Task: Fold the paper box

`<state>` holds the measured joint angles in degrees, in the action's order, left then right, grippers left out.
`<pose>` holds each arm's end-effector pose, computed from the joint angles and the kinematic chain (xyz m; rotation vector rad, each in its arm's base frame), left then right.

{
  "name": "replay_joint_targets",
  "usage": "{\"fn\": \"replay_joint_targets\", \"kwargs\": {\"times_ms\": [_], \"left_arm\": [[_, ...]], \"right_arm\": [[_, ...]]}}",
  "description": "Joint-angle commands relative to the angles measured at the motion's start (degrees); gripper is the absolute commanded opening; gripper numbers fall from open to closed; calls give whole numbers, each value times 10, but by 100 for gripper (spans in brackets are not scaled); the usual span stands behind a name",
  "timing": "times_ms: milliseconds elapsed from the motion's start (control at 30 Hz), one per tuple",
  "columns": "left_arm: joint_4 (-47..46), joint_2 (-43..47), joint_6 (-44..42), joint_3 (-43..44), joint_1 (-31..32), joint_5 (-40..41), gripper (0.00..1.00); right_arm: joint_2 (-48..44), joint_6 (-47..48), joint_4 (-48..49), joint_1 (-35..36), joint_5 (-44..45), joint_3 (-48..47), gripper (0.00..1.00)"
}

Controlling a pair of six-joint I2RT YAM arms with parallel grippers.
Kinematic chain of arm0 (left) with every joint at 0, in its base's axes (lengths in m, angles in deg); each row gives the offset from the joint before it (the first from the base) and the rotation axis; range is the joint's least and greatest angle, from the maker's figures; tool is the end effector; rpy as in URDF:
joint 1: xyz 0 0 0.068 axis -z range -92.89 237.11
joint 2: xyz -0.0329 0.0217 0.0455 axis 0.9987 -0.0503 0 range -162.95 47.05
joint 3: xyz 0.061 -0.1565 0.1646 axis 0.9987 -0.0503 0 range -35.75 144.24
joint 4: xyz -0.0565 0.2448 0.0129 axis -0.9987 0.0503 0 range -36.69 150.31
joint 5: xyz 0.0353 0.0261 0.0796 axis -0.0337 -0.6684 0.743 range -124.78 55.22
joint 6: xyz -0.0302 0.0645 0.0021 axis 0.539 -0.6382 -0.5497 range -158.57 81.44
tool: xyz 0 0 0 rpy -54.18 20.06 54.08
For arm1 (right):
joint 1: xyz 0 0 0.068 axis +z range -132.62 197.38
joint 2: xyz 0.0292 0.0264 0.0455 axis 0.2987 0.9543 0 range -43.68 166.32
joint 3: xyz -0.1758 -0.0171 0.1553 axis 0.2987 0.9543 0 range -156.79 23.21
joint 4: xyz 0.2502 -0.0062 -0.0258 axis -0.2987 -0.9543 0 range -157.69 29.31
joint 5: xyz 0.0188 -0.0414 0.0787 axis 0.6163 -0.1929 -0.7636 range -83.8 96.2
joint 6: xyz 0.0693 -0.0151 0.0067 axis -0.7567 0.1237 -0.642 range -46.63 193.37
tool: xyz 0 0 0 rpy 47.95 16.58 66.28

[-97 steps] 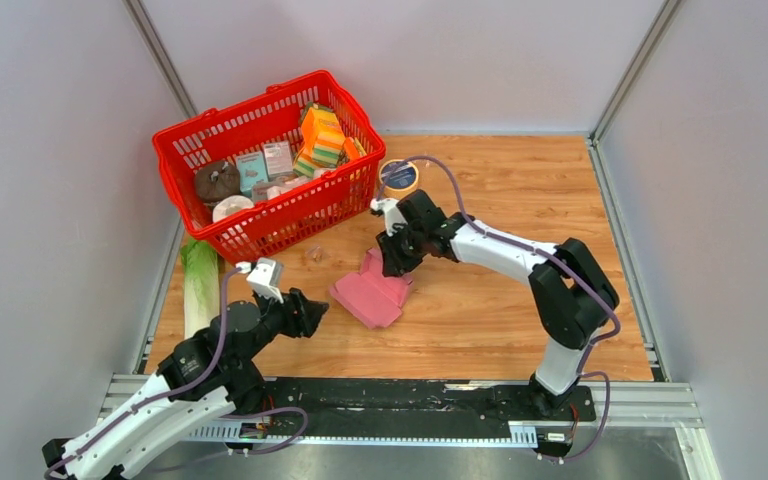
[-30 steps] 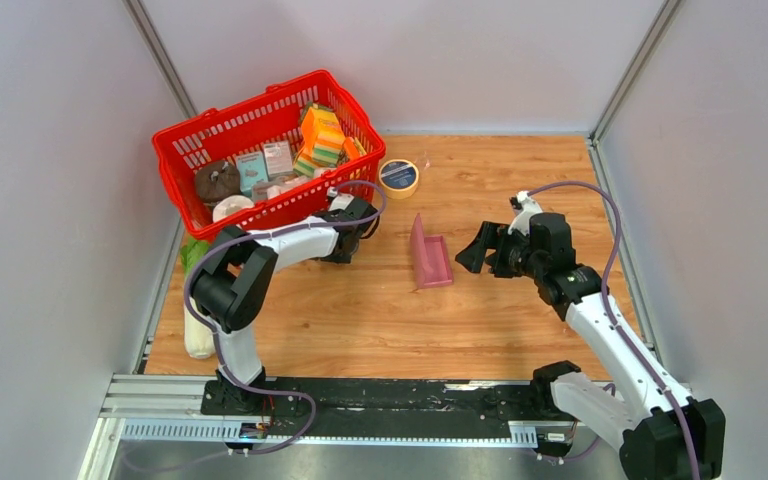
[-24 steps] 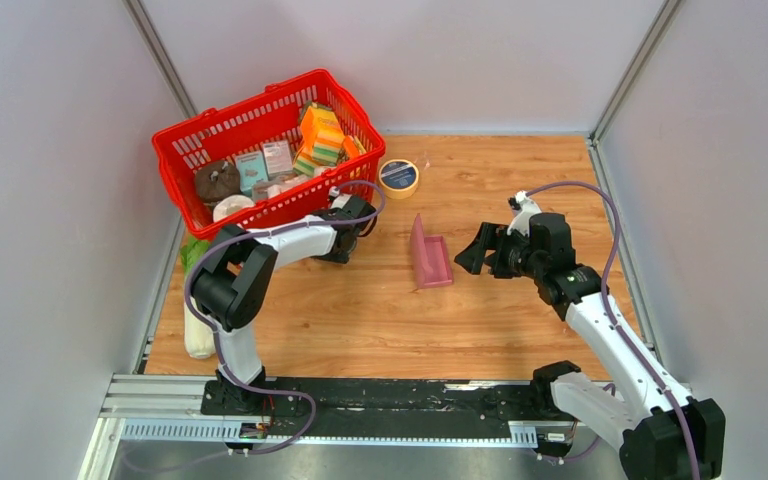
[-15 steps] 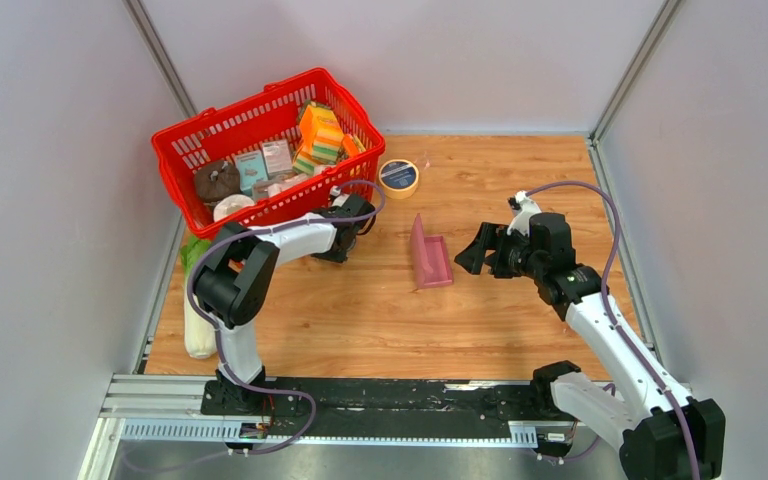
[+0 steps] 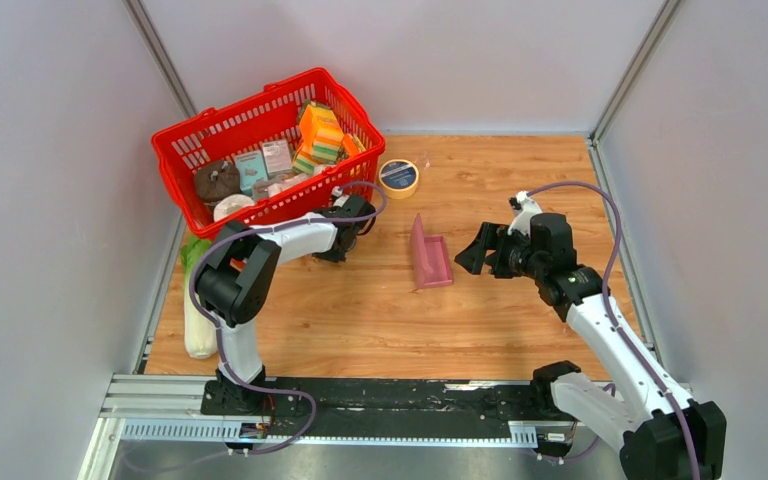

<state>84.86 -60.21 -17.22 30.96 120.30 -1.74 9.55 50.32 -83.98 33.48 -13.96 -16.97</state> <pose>0.3034 -0.1603 0.1043 0.1452 2.5624 0.4908 0.2165 0.0835 0.2227 -0.0658 2.2661 0.7607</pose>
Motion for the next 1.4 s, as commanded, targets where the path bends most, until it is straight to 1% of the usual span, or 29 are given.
{"fn": "replay_joint_targets", "kwargs": {"times_ms": [0,67,100,167,233,400,567,600,633,667,700,733,767,800,833,867,933,967,1000,1033,1067,1100,1167,1200,1300,1367], "left_arm": [[-10,0,-12,3,-14,-2,19],[-12,10,-12,-4,-14,-5,14],[-12,14,-12,-5,-14,-6,9],[-13,27,-13,-12,-13,-10,3],[-15,43,-14,-21,-8,-13,0],[2,94,-10,-36,20,-30,0],[32,203,-10,-27,82,-96,0],[36,239,-12,-23,89,-110,0],[36,256,-12,-10,103,-141,0],[32,273,-12,-4,109,-162,0],[16,300,-15,3,120,-184,0],[7,311,-14,17,126,-220,0],[-3,320,-10,24,131,-236,0],[-33,332,-3,30,141,-255,0],[-53,332,3,39,145,-301,0],[-90,329,18,44,150,-324,0],[-114,295,29,79,160,-387,0],[-106,275,32,101,165,-396,0],[-88,228,32,158,177,-400,0],[-66,204,31,189,182,-394,0],[-22,154,34,222,187,-389,0],[2,128,37,282,196,-377,0],[66,61,54,337,200,-359,0],[82,43,58,377,203,-332,0],[114,-14,77,423,207,-278,0],[138,-56,80,445,210,-258,0]], "right_arm": [[-17,-5,15,2,-6,-9,86],[-18,-5,11,3,-6,-10,86],[-19,-5,11,3,-6,-10,86],[-20,-6,11,2,-5,-9,86],[-22,-6,11,3,-5,-10,86],[-26,-8,9,2,1,-9,86],[-32,-1,-7,3,19,-12,86],[-38,0,-10,2,30,-12,86],[-41,-1,-17,2,39,-11,86],[-48,-10,-23,3,53,-10,86],[-64,-20,-40,3,105,-10,86],[-79,-30,-44,3,131,-3,86],[-96,-38,-43,3,149,1,87],[-129,-47,-37,3,167,5,87],[-145,-55,-34,3,175,11,87],[-168,-61,-32,3,187,13,87],[-188,-78,-37,3,198,12,87],[-204,-82,-42,3,207,6,87],[-214,-88,-55,3,224,3,87],[-223,-90,-60,3,230,-1,87],[-245,-91,-65,3,241,-6,87],[-256,-91,-76,3,246,-8,87],[-289,-89,-81,3,263,-12,87],[-298,-89,-86,3,268,-12,87],[-317,-84,-96,3,282,-13,90],[-317,-82,-102,2,287,-10,91]]}}
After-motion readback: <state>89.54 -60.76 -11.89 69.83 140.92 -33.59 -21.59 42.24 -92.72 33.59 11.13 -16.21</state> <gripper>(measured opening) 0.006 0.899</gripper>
